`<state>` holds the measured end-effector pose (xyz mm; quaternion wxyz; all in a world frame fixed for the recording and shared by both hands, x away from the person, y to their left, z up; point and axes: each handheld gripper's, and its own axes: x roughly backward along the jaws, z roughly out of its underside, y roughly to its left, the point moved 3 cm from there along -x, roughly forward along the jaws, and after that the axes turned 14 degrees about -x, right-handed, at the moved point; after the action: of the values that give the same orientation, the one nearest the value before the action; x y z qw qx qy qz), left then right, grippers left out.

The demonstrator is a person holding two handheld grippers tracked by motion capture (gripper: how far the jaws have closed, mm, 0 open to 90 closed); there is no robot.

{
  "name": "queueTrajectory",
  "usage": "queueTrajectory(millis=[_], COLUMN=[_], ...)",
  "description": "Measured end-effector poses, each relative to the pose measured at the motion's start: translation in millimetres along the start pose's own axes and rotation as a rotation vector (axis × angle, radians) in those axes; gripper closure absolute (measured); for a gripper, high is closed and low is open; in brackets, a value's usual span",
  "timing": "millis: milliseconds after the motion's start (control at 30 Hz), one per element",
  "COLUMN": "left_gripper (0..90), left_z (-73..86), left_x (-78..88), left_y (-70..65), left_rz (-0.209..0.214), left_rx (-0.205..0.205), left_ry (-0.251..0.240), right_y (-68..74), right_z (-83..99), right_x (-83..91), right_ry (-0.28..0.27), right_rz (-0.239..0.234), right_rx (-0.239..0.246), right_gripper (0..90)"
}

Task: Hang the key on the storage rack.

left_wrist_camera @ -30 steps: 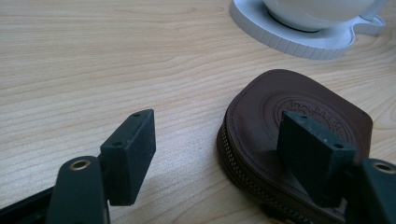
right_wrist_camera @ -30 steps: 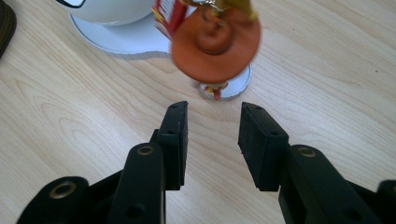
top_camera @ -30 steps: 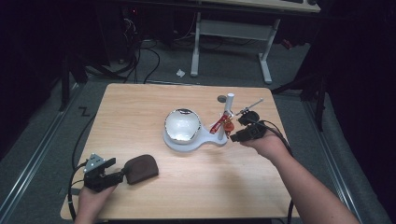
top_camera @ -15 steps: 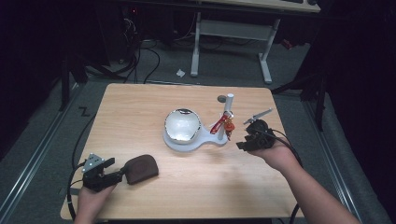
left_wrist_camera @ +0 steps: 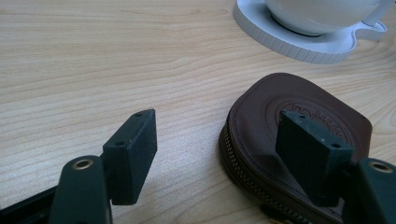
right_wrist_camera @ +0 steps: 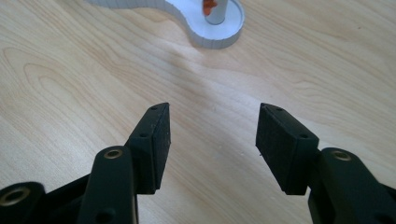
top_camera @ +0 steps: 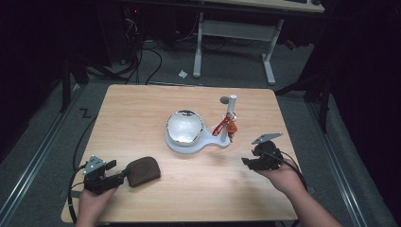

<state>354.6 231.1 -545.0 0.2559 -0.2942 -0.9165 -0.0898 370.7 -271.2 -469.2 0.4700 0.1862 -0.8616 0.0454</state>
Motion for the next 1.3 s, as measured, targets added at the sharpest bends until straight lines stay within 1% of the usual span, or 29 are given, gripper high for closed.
queueTrajectory(millis=[33, 67, 167, 200, 233, 300, 400, 433, 467, 500, 633, 700, 733, 833, 867, 900, 967, 1033, 1100, 1167, 1200, 1233, 1300], left_gripper=[29.0, 28.7, 28.5, 28.6, 28.6, 28.6, 28.5, 28.7, 28.7, 28.8, 29.0, 30.1, 30.9, 31.3, 31.4, 31.4, 31.4, 31.4, 31.3, 31.6, 31.6, 32.4, 34.3], left_z=[0.0, -0.1, -0.3, -0.3, -0.4, -0.4, -0.1, -0.1, -0.2, -0.7, -2.3, -2.6, -3.1, -3.8, -3.8, -5.2, -6.9, -7.9, -8.4, -8.7, -9.1, -9.4, -8.6], left_x=[-0.1, -0.1, -0.1, -0.1, -0.2, -0.4, -1.0, -1.0, -1.2, -1.0, -0.8, -0.6, -0.3, -0.3, -0.3, -0.3, -0.5, -1.2, -1.9, -2.0, -1.9, -1.5, -0.6], left_y=[0.0, 0.0, -0.7, -0.7, -1.1, -1.8, -3.8, -3.8, -4.5, -5.8, -7.7, -8.0, -8.6, -10.0, -10.0, -11.3, -12.7, -14.1, -15.9, -16.7, -17.2, -17.8, -17.7], left_rz=[-0.010, -0.010, -0.011, -0.011, -0.011, -0.011, -0.013, -0.013, -0.014, -0.014, -0.010, -0.005, 0.005, 0.016, 0.016, 0.017, 0.018, 0.025, 0.028, 0.028, 0.027, 0.026, 0.028], left_rx=[-0.004, -0.003, -0.007, -0.007, -0.010, -0.014, -0.023, -0.023, -0.026, -0.028, -0.033, -0.033, -0.031, -0.030, -0.030, -0.039, -0.046, -0.053, -0.059, -0.062, -0.064, -0.062, -0.055], left_ry=[0.002, 0.000, 0.000, 0.000, 0.000, -0.001, -0.003, -0.003, -0.003, -0.008, -0.008, -0.007, -0.009, -0.006, -0.006, -0.009, -0.013, -0.005, -0.001, 0.001, 0.001, -0.001, -0.003], right_y=[2.2, 3.5, 6.9, 6.9, 8.7, 8.8, 8.9, 8.8, 8.8, 9.2, 8.2, 7.7, 6.8, 5.4, 5.4, 4.2, 2.2, -0.7, -5.9, -10.5, -10.5, -13.7, -15.1], right_z=[8.7, 13.0, 24.8, 24.8, 32.0, 37.7, 45.2, 47.2, 47.2, 52.5, 62.2, 67.5, 70.3, 80.3, 80.3, 85.3, 84.4, 83.8, 84.4, 85.2, 85.2, 86.6, 87.7], right_x=[-4.9, -7.3, -14.1, -14.1, -17.9, -20.9, -24.3, -25.5, -25.5, -26.8, -29.2, -30.9, -31.7, -33.5, -33.5, -32.5, -28.5, -23.6, -21.2, -20.1, -20.1, -19.7, -19.6], right_ry=[-0.020, -0.028, -0.059, -0.059, -0.074, -0.096, -0.124, -0.141, -0.141, -0.173, -0.223, -0.236, -0.249, -0.284, -0.284, -0.296, -0.298, -0.326, -0.344, -0.350, -0.350, -0.349, -0.350], right_rz=[0.002, 0.001, -0.003, -0.003, -0.002, -0.001, -0.006, -0.008, -0.008, -0.010, -0.025, -0.009, 0.000, 0.008, 0.008, 0.015, 0.024, 0.023, 0.006, -0.009, -0.009, -0.010, -0.015], right_rx=[0.000, -0.003, 0.000, 0.000, 0.003, 0.007, -0.017, -0.016, -0.016, -0.023, -0.062, -0.069, -0.064, -0.080, -0.080, -0.072, -0.075, -0.076, -0.095, -0.121, -0.121, -0.125, -0.126], right_gripper=[45.3, 45.4, 45.7, 45.7, 45.7, 45.7, 45.1, 43.9, 43.9, 43.7, 43.8, 43.5, 43.3, 41.8, 41.8, 39.4, 35.6, 36.0, 35.4, 35.4, 35.4, 35.8, 36.1])
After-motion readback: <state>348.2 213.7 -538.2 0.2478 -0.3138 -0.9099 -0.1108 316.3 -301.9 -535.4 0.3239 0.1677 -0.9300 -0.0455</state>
